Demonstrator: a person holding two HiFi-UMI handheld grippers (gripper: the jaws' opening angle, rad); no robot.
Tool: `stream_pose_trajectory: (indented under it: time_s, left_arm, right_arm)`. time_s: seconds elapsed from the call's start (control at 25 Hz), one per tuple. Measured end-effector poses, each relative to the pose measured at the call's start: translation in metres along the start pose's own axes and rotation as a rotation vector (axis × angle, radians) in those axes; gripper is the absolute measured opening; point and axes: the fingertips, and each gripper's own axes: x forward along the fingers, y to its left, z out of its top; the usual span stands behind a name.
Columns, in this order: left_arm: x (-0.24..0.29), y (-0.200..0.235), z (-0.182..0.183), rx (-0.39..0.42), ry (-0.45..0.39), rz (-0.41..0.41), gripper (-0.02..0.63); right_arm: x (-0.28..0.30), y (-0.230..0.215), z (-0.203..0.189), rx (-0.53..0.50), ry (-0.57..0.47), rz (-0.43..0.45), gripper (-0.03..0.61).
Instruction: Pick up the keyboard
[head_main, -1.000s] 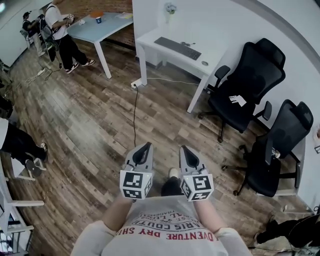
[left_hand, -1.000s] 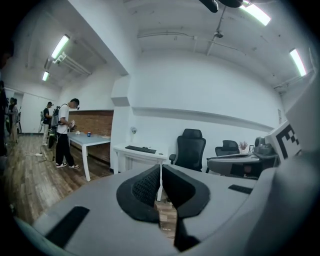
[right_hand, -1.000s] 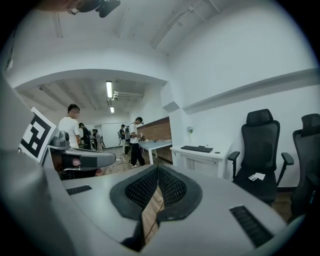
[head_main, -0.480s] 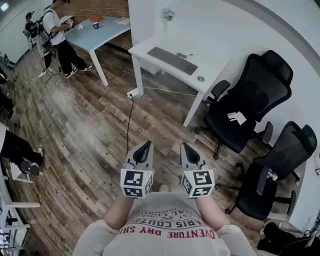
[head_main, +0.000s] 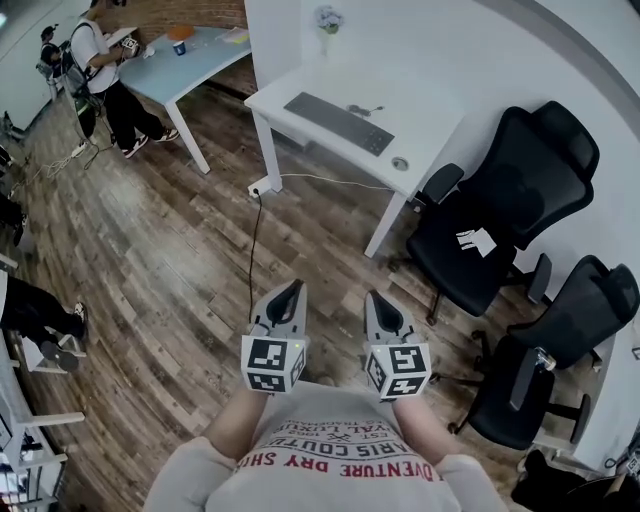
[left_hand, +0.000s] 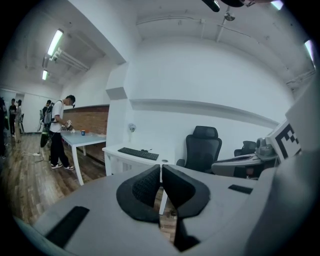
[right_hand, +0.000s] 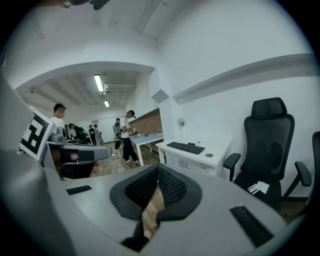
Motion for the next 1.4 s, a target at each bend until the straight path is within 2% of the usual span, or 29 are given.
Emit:
stream_pose_trajectory:
  time_s: [0.32, 0.56, 0.76, 0.92, 1.12, 1.4]
  left_arm:
    - [0.084, 0.058, 0.024, 0.012, 0.005, -0.09, 0.034]
    - [0.151, 0.14, 0.051, 0.005, 0.009, -0.144, 0.034]
    - [0.189, 0.198, 0.069, 0.057, 0.024, -0.206, 0.034]
    - [0.219, 0.235, 0.075, 0.033, 0.049, -0.234, 0.034]
    - [0.252, 0.263, 0.078, 0.009, 0.056, -0.228, 0.034]
    - [0.324, 0.277, 0.08, 0.022, 0.09, -0.222, 0.034]
  right_arm:
    - [0.09, -0.018, 0.022, 0.008, 0.012, -0.088, 0.025]
    - [0.185, -0.014, 0.052, 0.018, 0.003, -0.157, 0.025]
    - [0.258, 0.006, 0.076, 0.048, -0.001, -0.182, 0.025]
    - [0.303, 0.01, 0.084, 0.058, 0.014, -0.204, 0.025]
    - [0.34, -0.002, 0.087, 0.051, 0.044, -0.214, 0.025]
    - [0.4, -0.048, 0.092, 0.077, 0.053, -0.217, 0.025]
